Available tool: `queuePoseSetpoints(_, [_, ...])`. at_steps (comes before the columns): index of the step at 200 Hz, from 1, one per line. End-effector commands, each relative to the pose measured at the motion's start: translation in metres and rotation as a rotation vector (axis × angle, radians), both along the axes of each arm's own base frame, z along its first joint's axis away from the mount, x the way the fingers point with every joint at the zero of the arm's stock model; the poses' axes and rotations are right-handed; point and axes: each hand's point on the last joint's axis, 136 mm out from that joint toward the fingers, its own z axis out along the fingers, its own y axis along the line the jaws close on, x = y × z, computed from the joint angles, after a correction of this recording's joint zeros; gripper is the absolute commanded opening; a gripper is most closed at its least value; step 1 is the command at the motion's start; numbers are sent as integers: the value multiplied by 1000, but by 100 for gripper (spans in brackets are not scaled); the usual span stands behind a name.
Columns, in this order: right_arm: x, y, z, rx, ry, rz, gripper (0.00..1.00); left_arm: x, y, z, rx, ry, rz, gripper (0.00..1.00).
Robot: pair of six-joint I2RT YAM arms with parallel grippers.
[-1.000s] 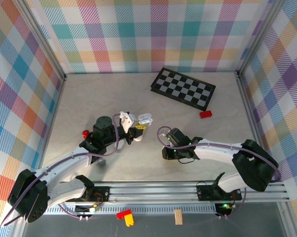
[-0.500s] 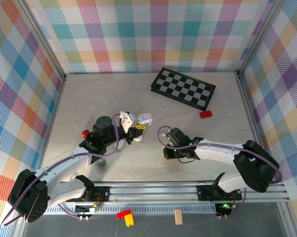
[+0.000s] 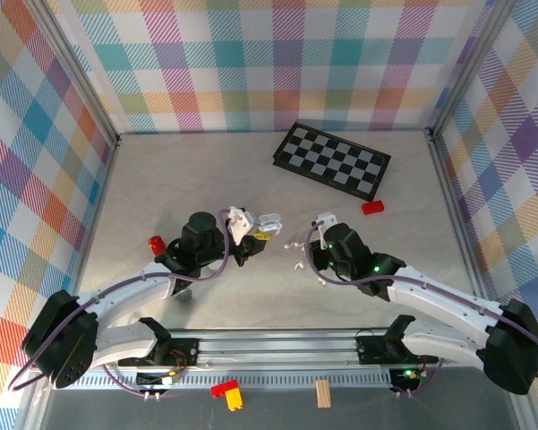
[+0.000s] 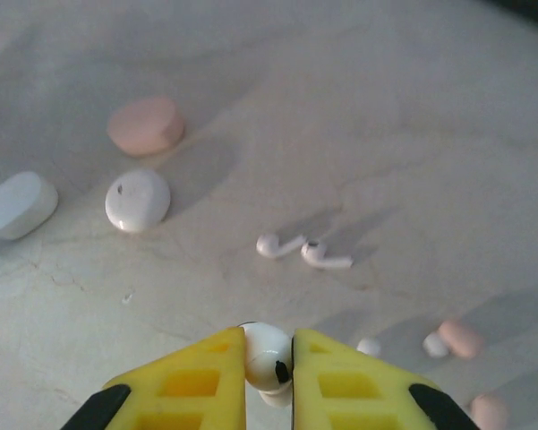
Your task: Insert the wireless bluetooth earbuds into the charging case
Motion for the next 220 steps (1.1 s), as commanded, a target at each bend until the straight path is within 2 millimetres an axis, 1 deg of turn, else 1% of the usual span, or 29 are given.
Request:
queuePoseSetpoints(1, [12, 4, 48, -9, -181, 43, 16, 5, -7, -4, 37, 15, 1, 11])
queuePoseSetpoints(12, [12, 7, 58, -6, -209, 65, 16, 5, -11, -7, 47, 35, -12, 11])
queuePoseSetpoints(32, [12, 14, 70, -6, -255, 113, 16, 4, -22, -10, 44, 46, -42, 11])
queuePoseSetpoints(68, [12, 29, 81, -1, -295, 189, 17, 1, -35, -12, 40, 70, -83, 11])
queuePoseSetpoints(96, [15, 40, 90, 22, -323, 217, 16, -1, -41, -10, 19, 91, -104, 11])
queuePoseSetpoints(120, [19, 48, 91, 29, -329, 231, 17, -2, -45, -9, 9, 100, -116, 11])
queuePoseSetpoints(156, [23, 59, 87, 44, -316, 251, 17, -3, -48, -7, -4, 103, -123, 11])
queuePoseSetpoints(220, [21, 65, 80, 62, -293, 269, 16, 1, -49, 0, -27, 107, -106, 11])
